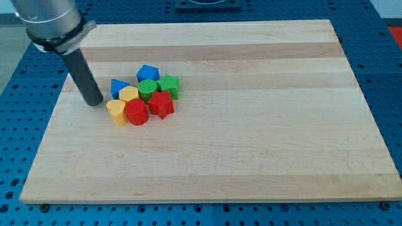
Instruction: Move the yellow hexagon into the green circle
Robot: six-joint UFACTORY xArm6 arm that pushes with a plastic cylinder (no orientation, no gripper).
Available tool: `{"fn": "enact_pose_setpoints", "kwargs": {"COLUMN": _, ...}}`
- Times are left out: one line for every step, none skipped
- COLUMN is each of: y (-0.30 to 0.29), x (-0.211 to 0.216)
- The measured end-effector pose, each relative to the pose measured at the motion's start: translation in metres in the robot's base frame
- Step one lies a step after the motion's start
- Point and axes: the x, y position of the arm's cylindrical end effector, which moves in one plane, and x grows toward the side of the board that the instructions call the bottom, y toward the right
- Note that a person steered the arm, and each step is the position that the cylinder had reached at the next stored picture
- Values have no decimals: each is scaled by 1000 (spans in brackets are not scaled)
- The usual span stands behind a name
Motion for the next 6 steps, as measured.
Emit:
{"fn": "enact_pose_setpoints", "kwargs": {"y": 16, "x": 2}}
{"fn": "enact_pose_setpoints", "kwargs": {"y": 24, "x": 2}}
{"fn": "enact_pose_setpoints", "kwargs": {"y": 32, "x": 2}}
{"fn": "enact_pose_setpoints", "kwargs": {"y": 37, "x": 2}}
{"fn": "enact_pose_setpoints", "kwargs": {"y": 32, "x": 2}}
{"fn": "enact_pose_setpoints", "kwargs": {"y": 4, "x": 2}}
